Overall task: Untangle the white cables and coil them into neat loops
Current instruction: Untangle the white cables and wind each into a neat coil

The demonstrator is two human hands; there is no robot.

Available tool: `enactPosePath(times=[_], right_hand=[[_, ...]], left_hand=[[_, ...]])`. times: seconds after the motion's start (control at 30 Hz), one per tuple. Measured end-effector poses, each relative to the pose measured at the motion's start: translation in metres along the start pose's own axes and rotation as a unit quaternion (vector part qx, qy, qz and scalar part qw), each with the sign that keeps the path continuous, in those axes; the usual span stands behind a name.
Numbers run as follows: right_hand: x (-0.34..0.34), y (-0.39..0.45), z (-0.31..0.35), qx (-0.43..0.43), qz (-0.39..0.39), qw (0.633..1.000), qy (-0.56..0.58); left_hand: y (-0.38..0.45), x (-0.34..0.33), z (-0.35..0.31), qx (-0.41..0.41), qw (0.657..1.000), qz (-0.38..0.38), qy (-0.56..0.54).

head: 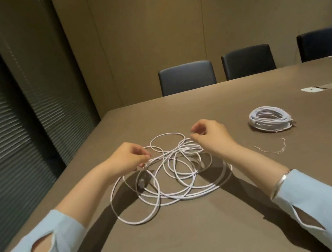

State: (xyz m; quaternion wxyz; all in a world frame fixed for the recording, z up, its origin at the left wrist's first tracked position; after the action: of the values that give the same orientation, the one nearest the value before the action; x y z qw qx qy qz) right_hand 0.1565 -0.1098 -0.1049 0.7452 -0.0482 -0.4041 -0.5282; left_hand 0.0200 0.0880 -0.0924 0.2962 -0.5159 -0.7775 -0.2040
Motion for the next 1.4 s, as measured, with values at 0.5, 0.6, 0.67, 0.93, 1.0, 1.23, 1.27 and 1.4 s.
enactPosePath(times=[0.5, 0.6, 0.67, 0.93, 1.0, 1.23, 1.27, 1.4], right_hand=[[-0.072, -0.072, 0.052, 0.166, 0.243, 0.942, -0.16], [-0.073, -0.072, 0.048, 0.151, 0.252, 0.944, -0.151], [-0.069, -0.071, 0.044, 0.132, 0.261, 0.944, -0.154], [-0.034, -0.065, 0.034, 0.039, 0.33, 0.928, -0.167], [-0.026, -0.062, 0.031, 0.004, 0.348, 0.933, -0.095], [-0.003, -0.037, 0.01, 0.015, 0.199, 0.978, -0.066], [-0.002, -0.041, 0.011, 0.022, 0.265, 0.962, -0.067], [-0.009, -0.054, 0.017, 0.061, 0.396, 0.891, -0.213]], left_hand=[[-0.082, -0.021, 0.048, -0.095, 0.991, 0.089, 0.027], [-0.077, -0.015, 0.055, -0.099, 0.993, 0.051, 0.026], [-0.072, -0.006, 0.065, -0.088, 0.994, 0.005, 0.06], [-0.055, 0.029, 0.108, -0.022, 0.945, -0.153, 0.288], [-0.052, 0.032, 0.115, -0.005, 0.944, -0.16, 0.289], [-0.048, 0.033, 0.118, 0.02, 0.941, -0.164, 0.295], [-0.048, 0.032, 0.116, 0.014, 0.936, -0.178, 0.304], [-0.056, 0.022, 0.093, -0.111, 0.924, -0.269, 0.249]])
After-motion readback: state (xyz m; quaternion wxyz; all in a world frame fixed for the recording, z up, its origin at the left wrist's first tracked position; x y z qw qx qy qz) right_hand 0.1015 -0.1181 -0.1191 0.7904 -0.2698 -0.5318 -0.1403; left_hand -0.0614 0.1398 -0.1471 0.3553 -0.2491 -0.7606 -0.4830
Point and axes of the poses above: each hand's wrist, its own y-axis towards the middle knuckle, its own x-axis out of the back of the hand, z = x × y, the point moved 2 cm from there along y, towards the middle knuckle, and after that the axes turned 6 degrees about -y, right-handed, at the moved point
